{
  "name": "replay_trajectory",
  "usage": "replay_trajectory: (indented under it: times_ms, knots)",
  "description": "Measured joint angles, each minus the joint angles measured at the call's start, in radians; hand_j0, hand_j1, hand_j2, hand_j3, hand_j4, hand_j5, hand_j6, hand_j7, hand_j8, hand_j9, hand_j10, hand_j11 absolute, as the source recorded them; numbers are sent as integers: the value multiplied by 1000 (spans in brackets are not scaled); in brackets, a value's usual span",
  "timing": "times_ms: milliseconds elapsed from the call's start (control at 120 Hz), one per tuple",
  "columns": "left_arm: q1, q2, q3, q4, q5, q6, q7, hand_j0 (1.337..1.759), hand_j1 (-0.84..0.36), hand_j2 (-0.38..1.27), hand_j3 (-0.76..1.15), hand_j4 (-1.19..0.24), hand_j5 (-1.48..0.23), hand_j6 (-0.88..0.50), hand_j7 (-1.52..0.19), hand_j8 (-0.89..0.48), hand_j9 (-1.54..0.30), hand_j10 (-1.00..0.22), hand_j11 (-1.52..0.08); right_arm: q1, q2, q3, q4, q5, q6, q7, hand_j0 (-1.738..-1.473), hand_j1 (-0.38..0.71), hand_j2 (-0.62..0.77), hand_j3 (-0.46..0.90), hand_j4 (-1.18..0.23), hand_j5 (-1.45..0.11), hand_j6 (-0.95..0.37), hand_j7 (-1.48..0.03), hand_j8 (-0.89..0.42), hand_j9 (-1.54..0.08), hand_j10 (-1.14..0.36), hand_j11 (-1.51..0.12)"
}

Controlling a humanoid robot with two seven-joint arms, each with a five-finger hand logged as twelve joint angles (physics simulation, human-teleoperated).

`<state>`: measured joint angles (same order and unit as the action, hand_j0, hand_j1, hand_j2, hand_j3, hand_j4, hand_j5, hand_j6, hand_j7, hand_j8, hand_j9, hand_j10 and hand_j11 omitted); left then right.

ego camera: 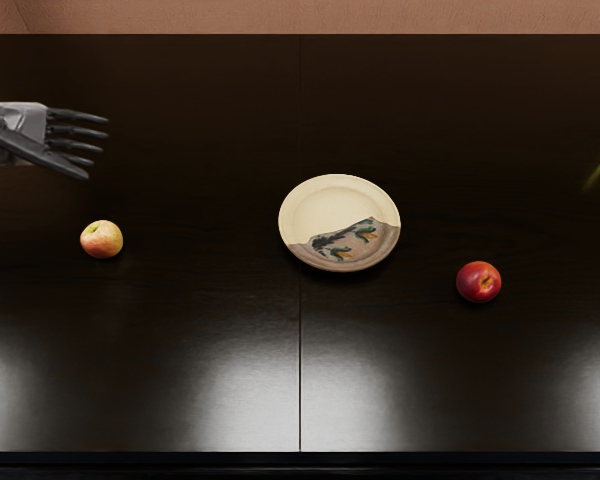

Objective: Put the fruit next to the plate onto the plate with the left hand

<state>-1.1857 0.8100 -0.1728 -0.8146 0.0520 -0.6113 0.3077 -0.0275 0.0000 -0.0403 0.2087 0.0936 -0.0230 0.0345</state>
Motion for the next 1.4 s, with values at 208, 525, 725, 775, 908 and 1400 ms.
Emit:
replay_trajectory:
  times_ms: [208, 525, 725, 775, 908, 1400]
  knots:
    - [-13, 16, 2, -26, 30, 0, 1, 1658, 54, 50, 0, -247, -321, -247, -321, -246, -320, -246, -320, -5, 0, 1, 1, 0, 0, -5, -1658, -312, -6, 0, -31, -40, -31, -40, -31, -40, -31, -40]
    - [-88, 219, -5, -376, 377, 0, 26, 1658, 54, 51, 0, -248, -321, -248, -321, -248, -321, -248, -321, -8, 0, 2, 1, 0, 0, -9, -1658, -312, -6, 0, -31, -40, -31, -40, -31, -40, -31, -40]
    - [-112, 363, 21, -668, 492, 20, 49, 1658, 54, 51, 0, -252, -323, -252, -323, -252, -322, -251, -322, -8, 0, 2, 1, 0, 0, -10, -1658, -312, -6, 0, -31, -40, -31, -40, -31, -40, -31, -40]
    - [-141, 369, 49, -724, 533, 65, 50, 1658, 54, 52, 0, -252, -323, -253, -323, -253, -323, -252, -322, -8, 0, 2, 1, 0, 0, -10, -1658, -312, -6, 0, -31, -40, -31, -40, -31, -40, -31, -40]
    - [-157, 374, 105, -832, 695, 233, 50, 1658, 55, 52, 0, -254, -324, -255, -323, -255, -323, -254, -323, -8, 0, 2, 1, 0, 0, -10, -1658, -312, -6, 0, -31, -40, -31, -40, -31, -40, -31, -40]
    - [-237, 202, 383, -907, 1095, 503, 43, 1658, 53, 54, 0, -257, -326, -259, -325, -258, -325, -256, -325, -8, 0, 2, 1, 0, 0, -10, -1658, -312, -6, 0, -31, -40, -31, -40, -31, -40, -31, -40]
